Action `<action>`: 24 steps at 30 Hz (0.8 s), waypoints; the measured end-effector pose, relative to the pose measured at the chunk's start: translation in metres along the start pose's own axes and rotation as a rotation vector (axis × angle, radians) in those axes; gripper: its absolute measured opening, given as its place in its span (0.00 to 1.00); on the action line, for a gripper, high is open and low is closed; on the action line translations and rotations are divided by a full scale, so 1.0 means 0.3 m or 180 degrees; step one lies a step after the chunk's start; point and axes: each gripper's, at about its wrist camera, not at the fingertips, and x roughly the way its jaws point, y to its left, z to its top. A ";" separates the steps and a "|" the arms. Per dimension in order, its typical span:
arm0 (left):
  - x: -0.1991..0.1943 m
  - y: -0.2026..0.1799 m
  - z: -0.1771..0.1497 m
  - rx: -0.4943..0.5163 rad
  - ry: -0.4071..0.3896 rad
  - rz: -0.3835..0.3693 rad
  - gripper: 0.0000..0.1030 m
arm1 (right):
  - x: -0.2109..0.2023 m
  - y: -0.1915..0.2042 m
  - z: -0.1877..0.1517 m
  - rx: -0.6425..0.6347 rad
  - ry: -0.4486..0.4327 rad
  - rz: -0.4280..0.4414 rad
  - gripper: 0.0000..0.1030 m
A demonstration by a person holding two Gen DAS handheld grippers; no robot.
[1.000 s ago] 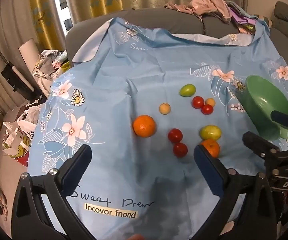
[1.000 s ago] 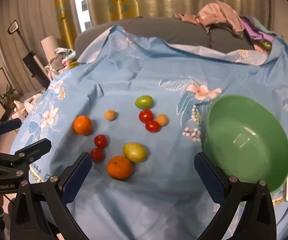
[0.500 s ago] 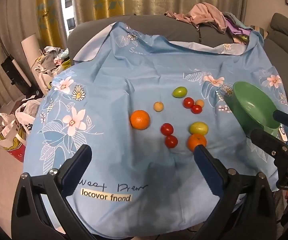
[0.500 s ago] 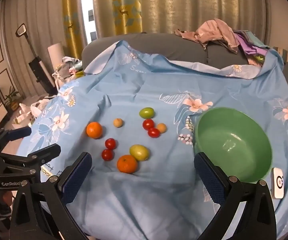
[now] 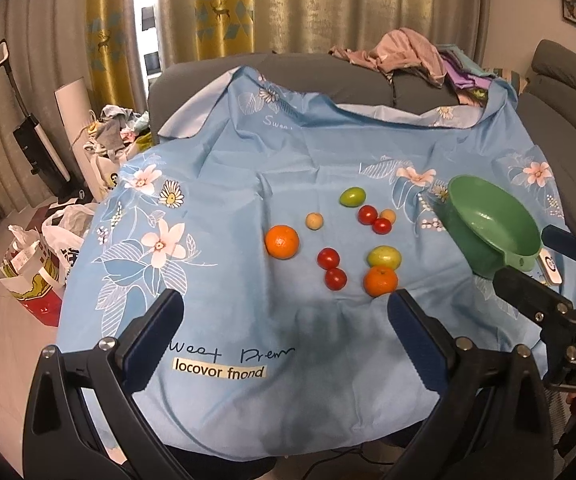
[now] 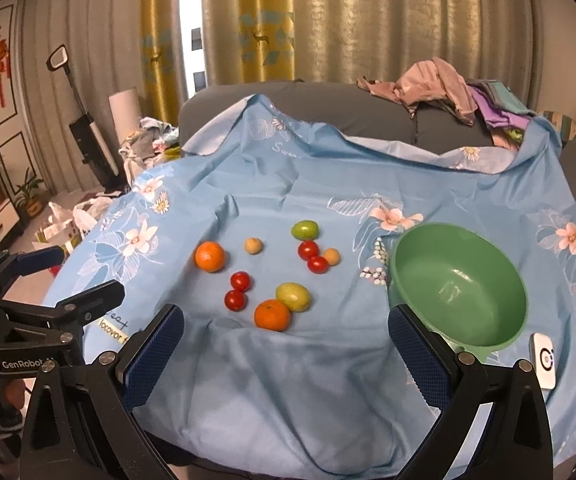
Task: Organize fruits
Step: 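Move both tools toward the fruits on the blue cloth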
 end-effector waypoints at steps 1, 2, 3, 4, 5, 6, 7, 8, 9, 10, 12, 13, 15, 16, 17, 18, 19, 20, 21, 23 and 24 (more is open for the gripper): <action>-0.009 -0.001 -0.003 -0.0008 -0.0017 0.0002 0.99 | -0.009 0.004 -0.001 0.0000 -0.0012 -0.0011 1.00; -0.022 0.000 -0.011 -0.0013 -0.0035 -0.0005 0.99 | -0.016 0.008 -0.003 -0.0003 -0.0020 -0.0012 1.00; -0.031 -0.002 -0.015 -0.0018 -0.0045 -0.0004 0.99 | -0.024 0.013 -0.006 -0.0011 -0.0031 -0.0007 1.00; -0.039 -0.001 -0.019 -0.0019 -0.0057 -0.0006 0.99 | -0.036 0.018 -0.009 -0.0025 -0.0054 -0.0010 1.00; -0.051 -0.002 -0.027 -0.0016 -0.0069 -0.0005 0.99 | -0.045 0.023 -0.011 -0.0039 -0.0069 -0.0016 1.00; -0.057 -0.005 -0.027 -0.0019 -0.0072 -0.0004 0.99 | -0.053 0.027 -0.013 -0.0055 -0.0083 -0.0021 1.00; -0.064 -0.007 -0.029 -0.0025 -0.0081 -0.0006 0.99 | -0.066 0.034 -0.016 -0.0070 -0.0108 -0.0024 1.00; -0.075 -0.007 -0.035 -0.0034 -0.0098 -0.0014 0.99 | -0.075 0.035 -0.017 -0.0075 -0.0128 -0.0023 1.00; -0.082 -0.007 -0.037 -0.0037 -0.0109 -0.0017 0.99 | -0.083 0.037 -0.020 -0.0078 -0.0146 -0.0025 1.00; -0.090 -0.006 -0.042 -0.0035 -0.0122 -0.0020 0.99 | -0.093 0.041 -0.021 -0.0078 -0.0167 -0.0027 1.00; -0.100 -0.005 -0.044 -0.0044 -0.0138 -0.0006 0.99 | -0.104 0.043 -0.022 -0.0085 -0.0193 -0.0030 1.00; -0.104 -0.006 -0.044 -0.0046 -0.0144 0.0004 0.99 | -0.108 0.044 -0.025 -0.0084 -0.0205 -0.0038 1.00; -0.110 -0.005 -0.046 -0.0031 -0.0178 0.0021 0.99 | -0.113 0.048 -0.027 -0.0092 -0.0232 -0.0035 1.00; -0.111 -0.005 -0.046 -0.0028 -0.0184 0.0029 0.99 | -0.113 0.049 -0.028 -0.0096 -0.0242 -0.0044 1.00; -0.110 -0.007 -0.045 -0.0023 -0.0195 0.0023 0.99 | -0.112 0.050 -0.030 -0.0099 -0.0249 -0.0050 1.00; -0.107 -0.008 -0.043 -0.0017 -0.0193 0.0014 0.99 | -0.109 0.052 -0.030 -0.0102 -0.0253 -0.0048 1.00; -0.103 -0.011 -0.039 -0.0011 -0.0185 0.0010 0.99 | -0.108 0.052 -0.033 -0.0096 -0.0249 -0.0048 1.00; -0.094 -0.014 -0.032 0.0006 -0.0173 0.0003 0.99 | -0.104 0.052 -0.033 -0.0091 -0.0241 -0.0046 1.00; -0.089 -0.015 -0.025 0.0014 -0.0170 -0.0005 0.99 | -0.104 0.054 -0.035 -0.0089 -0.0240 -0.0039 1.00; -0.068 -0.015 -0.004 0.0034 -0.0144 -0.0036 0.99 | -0.089 0.052 -0.016 -0.0088 -0.0215 -0.0020 1.00; -0.061 -0.014 0.006 0.0035 -0.0137 -0.0046 0.99 | -0.080 0.050 -0.003 -0.0087 -0.0205 -0.0023 1.00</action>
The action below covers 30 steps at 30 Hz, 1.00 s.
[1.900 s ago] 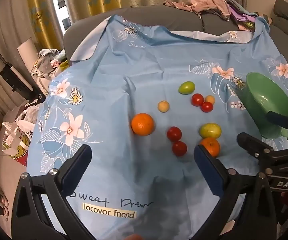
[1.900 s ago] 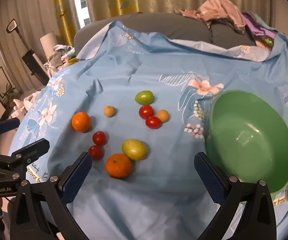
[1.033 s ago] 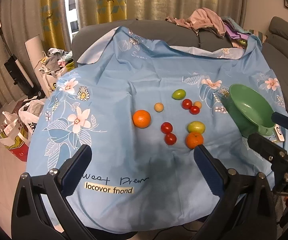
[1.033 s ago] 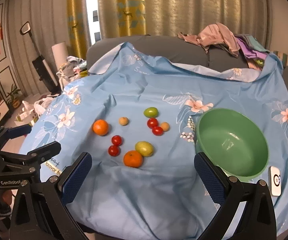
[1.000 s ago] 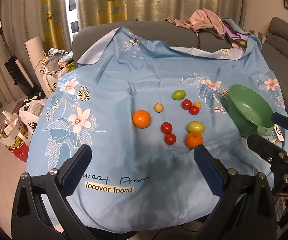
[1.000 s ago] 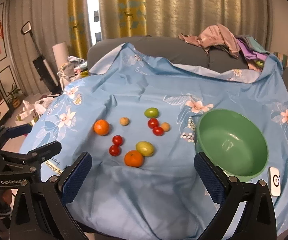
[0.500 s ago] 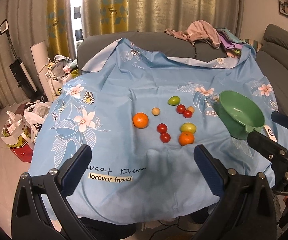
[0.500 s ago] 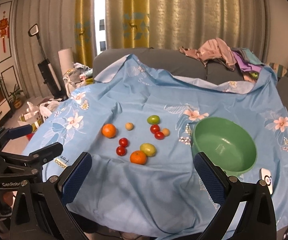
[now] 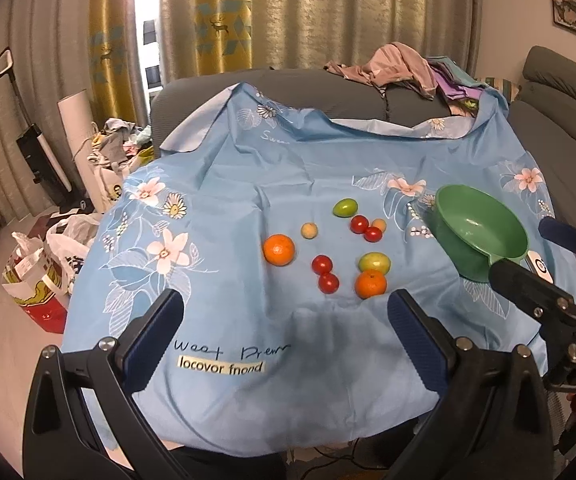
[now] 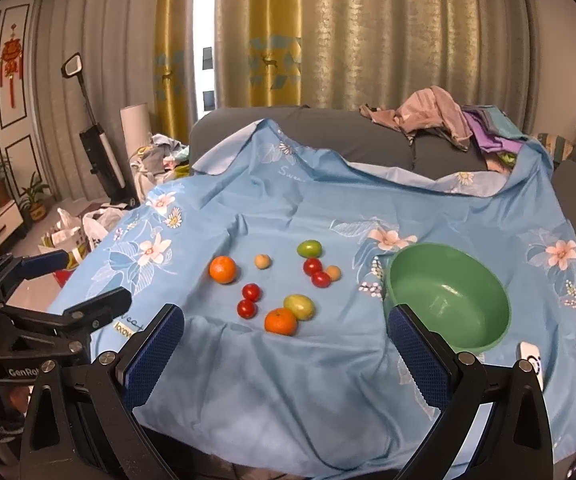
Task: Organize fruits
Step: 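Move both tools toward the fruits on the blue cloth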
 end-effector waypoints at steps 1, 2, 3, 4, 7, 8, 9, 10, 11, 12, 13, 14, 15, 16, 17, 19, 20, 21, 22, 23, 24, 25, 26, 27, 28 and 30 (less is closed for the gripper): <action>0.007 0.002 0.008 0.0001 -0.0001 -0.0009 0.99 | 0.006 -0.004 0.010 0.0003 -0.0002 -0.0006 1.00; 0.019 0.005 0.023 0.0014 -0.0006 -0.0022 0.99 | 0.015 -0.008 0.022 0.0009 -0.0005 -0.0014 1.00; 0.028 0.008 0.033 0.0021 0.0001 -0.0016 0.99 | 0.021 -0.012 0.030 0.0008 -0.0001 -0.0010 1.00; 0.040 0.011 0.046 0.0027 0.0020 0.0002 0.99 | 0.034 -0.019 0.043 0.0010 0.0017 -0.0011 1.00; 0.064 0.015 0.069 0.0063 0.0031 0.0027 0.99 | 0.062 -0.037 0.067 0.0040 0.0051 -0.0022 1.00; 0.074 0.014 0.076 0.0083 0.0053 0.0033 0.99 | 0.072 -0.047 0.072 0.0063 0.0061 -0.0031 1.00; 0.084 0.014 0.079 0.0104 0.0065 0.0018 0.99 | 0.082 -0.054 0.075 0.0091 0.0077 -0.0038 1.00; 0.091 0.016 0.082 0.0114 0.0078 0.0009 0.99 | 0.094 -0.061 0.078 0.0106 0.0099 -0.0030 1.00; 0.101 0.016 0.084 0.0131 0.0097 -0.0004 0.99 | 0.104 -0.063 0.079 0.0116 0.0115 -0.0030 1.00; 0.107 0.017 0.085 0.0137 0.0108 -0.0009 0.99 | 0.117 -0.066 0.079 0.0126 0.0139 -0.0040 1.00; 0.113 0.018 0.084 0.0143 0.0112 -0.0018 0.99 | 0.125 -0.071 0.081 0.0126 0.0156 -0.0040 1.00; 0.118 0.018 0.087 0.0142 0.0115 -0.0019 0.99 | 0.133 -0.073 0.081 0.0125 0.0173 -0.0037 1.00; 0.122 0.018 0.091 0.0137 0.0123 -0.0017 0.99 | 0.139 -0.074 0.080 0.0124 0.0188 -0.0032 1.00; 0.126 0.019 0.094 0.0132 0.0130 -0.0023 0.99 | 0.145 -0.075 0.080 0.0121 0.0208 -0.0029 1.00; 0.129 0.020 0.095 0.0128 0.0136 -0.0036 0.99 | 0.148 -0.077 0.080 0.0114 0.0217 -0.0028 1.00; 0.132 0.021 0.098 0.0130 0.0143 -0.0039 0.99 | 0.150 -0.077 0.081 0.0114 0.0219 -0.0036 1.00; 0.134 0.019 0.102 0.0134 0.0146 -0.0043 0.99 | 0.150 -0.077 0.082 0.0120 0.0222 -0.0031 1.00; 0.134 0.019 0.103 0.0138 0.0143 -0.0050 0.99 | 0.151 -0.079 0.081 0.0124 0.0227 -0.0028 1.00; 0.134 0.017 0.105 0.0144 0.0136 -0.0051 0.99 | 0.151 -0.080 0.081 0.0124 0.0225 -0.0026 1.00; 0.134 0.014 0.108 0.0149 0.0129 -0.0048 0.99 | 0.151 -0.080 0.081 0.0121 0.0224 -0.0029 1.00; 0.136 0.012 0.111 0.0153 0.0126 -0.0046 0.99 | 0.151 -0.080 0.082 0.0117 0.0226 -0.0029 1.00; 0.137 0.009 0.113 0.0158 0.0127 -0.0049 0.99 | 0.151 -0.081 0.082 0.0116 0.0224 -0.0026 1.00; 0.138 0.006 0.114 0.0167 0.0130 -0.0050 0.99 | 0.150 -0.080 0.083 0.0118 0.0222 -0.0027 1.00; 0.140 0.003 0.117 0.0176 0.0134 -0.0042 0.99 | 0.152 -0.082 0.082 0.0120 0.0219 -0.0025 1.00; 0.142 0.003 0.118 0.0182 0.0136 -0.0037 0.99 | 0.151 -0.080 0.083 0.0124 0.0222 -0.0029 1.00; 0.143 0.000 0.120 0.0183 0.0137 -0.0041 0.99 | 0.154 -0.081 0.083 0.0140 0.0230 -0.0026 1.00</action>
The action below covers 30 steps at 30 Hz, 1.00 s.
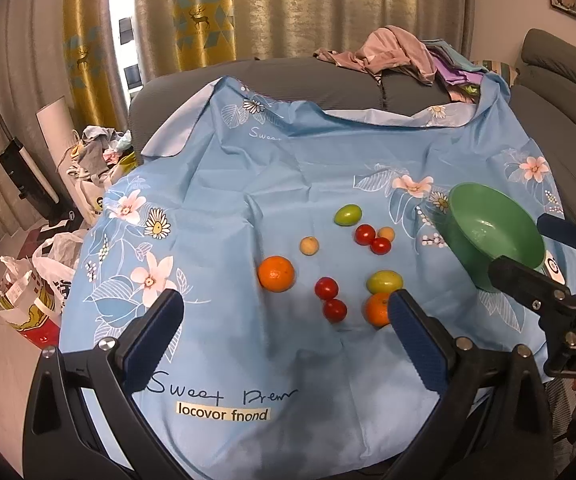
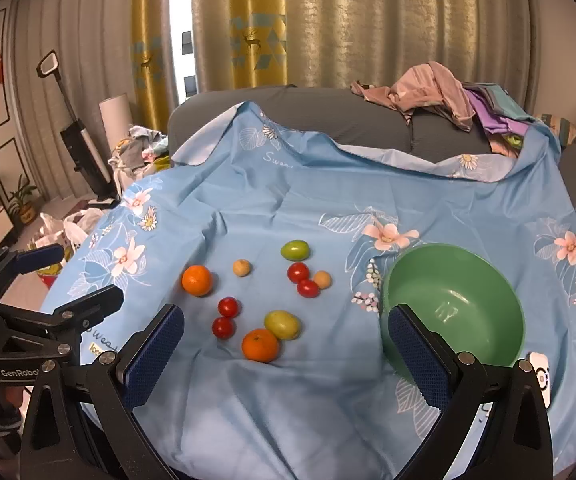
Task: Organize fruits
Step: 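Move both tools toward the fruits on the blue cloth, then grasp the large orange with the left tool while the right tool grasps the mandarin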
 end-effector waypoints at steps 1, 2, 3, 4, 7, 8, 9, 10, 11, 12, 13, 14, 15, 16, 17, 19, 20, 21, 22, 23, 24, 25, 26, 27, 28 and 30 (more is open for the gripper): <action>0.000 -0.001 0.001 -0.0001 -0.0002 -0.0001 0.99 | 0.004 -0.006 0.001 0.0007 0.0005 0.0005 1.00; 0.000 -0.004 0.002 0.0004 -0.0006 -0.0004 0.99 | 0.006 -0.007 0.001 0.0007 0.0008 0.0004 1.00; 0.001 -0.008 0.003 0.0013 -0.0004 -0.0003 0.99 | 0.008 -0.012 -0.001 0.0002 0.0007 0.0003 1.00; 0.004 -0.010 0.004 0.0018 0.0001 -0.0002 0.99 | 0.008 -0.013 -0.001 0.0002 0.0009 0.0001 1.00; 0.011 -0.017 0.005 0.0029 0.0009 -0.0016 0.99 | 0.019 -0.027 -0.005 0.0028 0.0028 0.0011 1.00; 0.014 -0.019 0.006 0.0031 0.0016 -0.0014 0.99 | 0.023 -0.033 -0.006 0.0033 0.0033 0.0015 1.00; 0.017 -0.019 0.007 0.0032 0.0021 -0.0016 0.99 | 0.027 -0.038 -0.007 0.0037 0.0038 0.0016 1.00; 0.019 -0.019 0.007 0.0031 0.0026 -0.0019 0.99 | 0.033 -0.043 -0.009 0.0043 0.0048 0.0016 1.00; 0.024 -0.020 0.007 0.0028 0.0034 -0.0029 0.99 | 0.039 -0.047 -0.010 0.0047 0.0058 0.0020 1.00; 0.031 -0.018 0.006 0.0014 0.0045 -0.0048 0.99 | 0.046 -0.050 -0.013 0.0050 0.0071 0.0027 1.00; 0.039 -0.014 0.005 -0.0006 0.0059 -0.0071 0.99 | 0.053 -0.052 -0.015 0.0052 0.0088 0.0037 1.00; 0.055 -0.005 0.000 -0.0054 0.0103 -0.0124 0.99 | 0.060 -0.052 -0.017 0.0053 0.0111 0.0044 1.00; 0.068 0.003 -0.005 -0.0092 0.0141 -0.0159 0.99 | 0.072 -0.054 -0.022 0.0055 0.0148 0.0057 1.00; 0.087 0.014 -0.015 -0.0141 0.0194 -0.0192 0.99 | 0.085 -0.055 -0.029 0.0056 0.0191 0.0080 1.00; 0.104 0.026 -0.026 -0.0178 0.0243 -0.0211 0.99 | 0.097 -0.057 -0.035 0.0059 0.0233 0.0103 1.00; 0.136 0.047 -0.043 -0.0261 0.0355 -0.0241 0.99 | 0.124 -0.065 -0.053 0.0076 0.0325 0.0160 1.00; 0.153 0.061 -0.055 -0.0314 0.0413 -0.0272 0.99 | 0.134 -0.067 -0.060 0.0082 0.0363 0.0184 1.00; 0.168 0.075 -0.070 -0.0355 0.0458 -0.0294 0.99 | 0.147 -0.072 -0.068 0.0089 0.0405 0.0210 1.00; 0.177 0.079 -0.079 -0.0365 0.0482 -0.0301 0.99 | 0.163 -0.075 -0.078 0.0100 0.0454 0.0237 1.00; 0.186 0.085 -0.093 -0.0364 0.0502 -0.0314 0.99 | 0.174 -0.077 -0.085 0.0107 0.0489 0.0259 1.00; 0.195 0.088 -0.106 -0.0359 0.0516 -0.0348 0.99 | 0.186 -0.078 -0.092 0.0110 0.0523 0.0286 0.99; 0.201 0.089 -0.116 -0.0360 0.0529 -0.0382 0.99 | 0.201 -0.078 -0.099 0.0110 0.0560 0.0323 0.97; 0.208 0.093 -0.127 -0.0368 0.0546 -0.0423 0.99 | 0.217 -0.077 -0.106 0.0111 0.0604 0.0364 0.96; 0.216 0.094 -0.138 -0.0375 0.0558 -0.0466 0.99 | 0.231 -0.075 -0.113 0.0113 0.0641 0.0398 0.94; 0.222 0.096 -0.143 -0.0379 0.0566 -0.0494 0.98 | 0.252 -0.072 -0.121 0.0116 0.0695 0.0451 0.91; 0.239 0.097 -0.150 -0.0383 0.0577 -0.0536 0.98 | 0.282 -0.065 -0.135 0.0120 0.0774 0.0526 0.85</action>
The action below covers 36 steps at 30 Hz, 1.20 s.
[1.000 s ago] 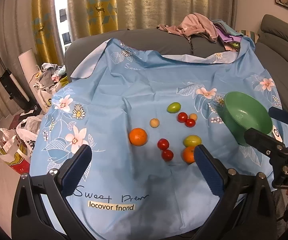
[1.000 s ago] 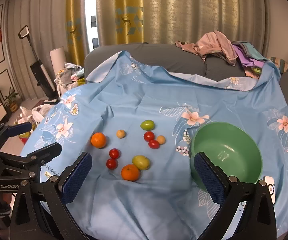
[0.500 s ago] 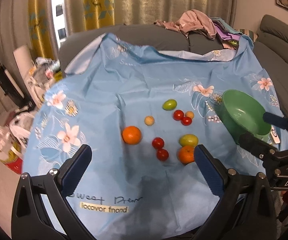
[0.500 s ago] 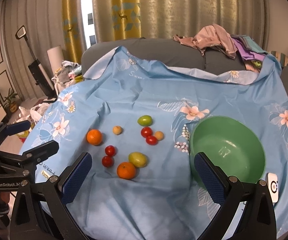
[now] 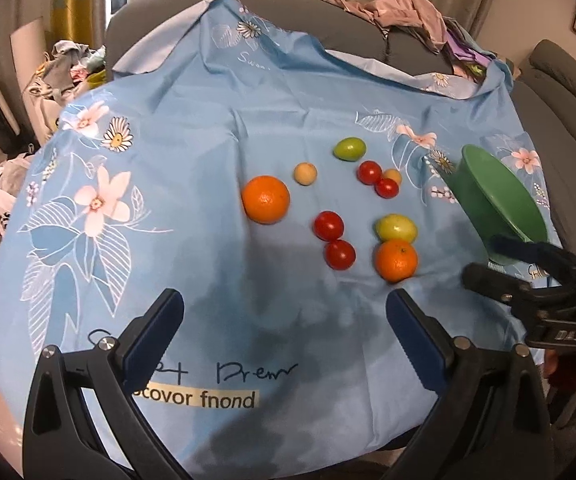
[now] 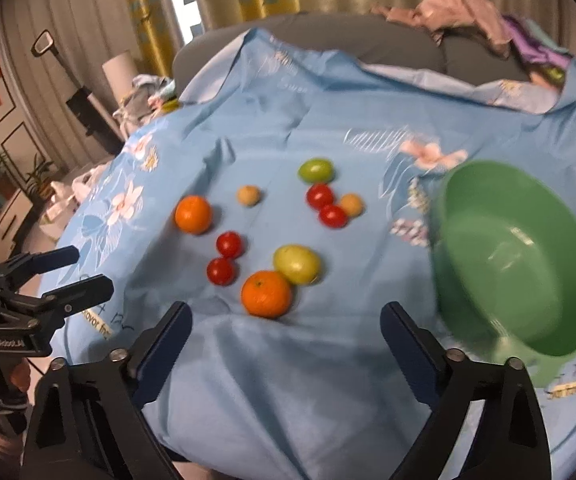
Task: Organize fruits
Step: 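Grasp the large orange with the left tool while the right tool grasps the mandarin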
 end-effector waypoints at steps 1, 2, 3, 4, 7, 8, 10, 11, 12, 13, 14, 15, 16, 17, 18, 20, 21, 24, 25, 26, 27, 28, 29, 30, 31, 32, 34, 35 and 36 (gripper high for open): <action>0.004 0.003 0.005 -0.0004 0.0005 -0.0006 0.98 | 0.018 0.001 -0.003 0.0002 0.0042 0.0041 0.81; 0.009 0.006 0.010 -0.0011 0.0004 -0.0021 0.96 | 0.038 0.003 -0.004 0.0002 0.0087 0.0083 0.79; 0.013 0.008 0.015 -0.0012 -0.0007 -0.0045 0.94 | 0.054 0.004 -0.005 0.0001 0.0120 0.0114 0.77; 0.016 0.011 0.020 -0.0007 -0.0017 -0.0060 0.93 | 0.066 0.004 -0.004 0.0001 0.0140 0.0134 0.76; 0.029 0.010 0.039 0.0035 -0.0051 -0.0079 0.91 | 0.091 0.000 -0.002 -0.0005 0.0188 0.0203 0.76; 0.035 0.012 0.045 0.0048 -0.0052 -0.0081 0.87 | 0.101 -0.002 -0.001 -0.0001 0.0203 0.0224 0.76; 0.053 0.013 0.055 0.0066 -0.0032 -0.0085 0.83 | 0.128 -0.005 0.004 0.0002 0.0247 0.0246 0.70; 0.065 0.013 0.060 0.0074 -0.0019 -0.0085 0.79 | 0.144 -0.007 0.006 0.0001 0.0275 0.0272 0.69; 0.075 0.015 0.064 0.0082 -0.0007 -0.0078 0.77 | 0.161 -0.009 0.006 0.0008 0.0308 0.0288 0.68; 0.080 0.017 0.066 0.0088 0.0000 -0.0076 0.76 | 0.175 -0.007 0.009 0.0007 0.0324 0.0280 0.67; 0.090 0.017 0.070 0.0105 0.0008 -0.0063 0.76 | 0.189 -0.009 0.010 0.0005 0.0345 0.0272 0.67; 0.096 0.019 0.073 0.0117 0.0009 -0.0052 0.76 | 0.200 -0.011 0.011 0.0006 0.0357 0.0273 0.67; 0.101 0.021 0.076 0.0125 0.0009 -0.0045 0.75 | 0.215 -0.013 0.014 0.0012 0.0368 0.0287 0.67; 0.107 0.023 0.083 0.0136 0.0011 -0.0039 0.74 | 0.226 -0.013 0.017 0.0014 0.0382 0.0296 0.65; 0.112 0.025 0.092 0.0149 0.0007 -0.0040 0.70 | 0.235 -0.013 0.019 0.0007 0.0395 0.0311 0.60; 0.121 0.027 0.111 0.0173 -0.0005 -0.0050 0.64 | 0.259 -0.009 0.022 -0.0028 0.0426 0.0359 0.51; 0.129 0.029 0.122 0.0185 -0.0008 -0.0047 0.64 | 0.266 -0.007 0.023 -0.0032 0.0423 0.0359 0.48; 0.154 0.031 0.151 0.0231 -0.0010 -0.0047 0.62 | 0.280 -0.022 0.027 -0.0001 0.0357 0.0383 0.44; 0.162 0.030 0.160 0.0260 -0.0010 -0.0054 0.60 | 0.283 -0.029 0.028 0.0013 0.0338 0.0403 0.43; 0.169 0.027 0.168 0.0298 -0.0005 -0.0052 0.57 | 0.284 -0.035 0.030 0.0024 0.0323 0.0417 0.43; 0.178 0.022 0.177 0.0343 0.0001 -0.0047 0.55 | 0.285 -0.038 0.031 0.0032 0.0315 0.0420 0.43; 0.186 0.016 0.186 0.0376 0.0004 -0.0040 0.55 | 0.286 -0.048 0.033 0.0050 0.0302 0.0420 0.43; 0.200 0.011 0.197 0.0427 0.0009 -0.0024 0.55 | 0.286 -0.057 0.034 0.0075 0.0294 0.0426 0.43; 0.213 0.007 0.205 0.0459 0.0021 -0.0016 0.54 | 0.286 -0.065 0.036 0.0097 0.0284 0.0423 0.43; 0.226 0.004 0.213 0.0488 0.0033 -0.0005 0.54 | 0.285 -0.078 0.037 0.0115 0.0271 0.0405 0.43; 0.238 0.004 0.219 0.0507 0.0050 0.0015 0.54 | 0.285 -0.085 0.040 0.0124 0.0264 0.0392 0.43; 0.274 -0.001 0.231 0.0594 0.0105 0.0111 0.54 | 0.281 -0.104 0.044 0.0155 0.0253 0.0378 0.43; 0.283 -0.004 0.233 0.0621 0.0117 0.0137 0.54 | 0.279 -0.111 0.044 0.0166 0.0249 0.0377 0.43; 0.302 -0.007 0.235 0.0660 0.0155 0.0176 0.54 | 0.279 -0.118 0.045 0.0173 0.0244 0.0379 0.43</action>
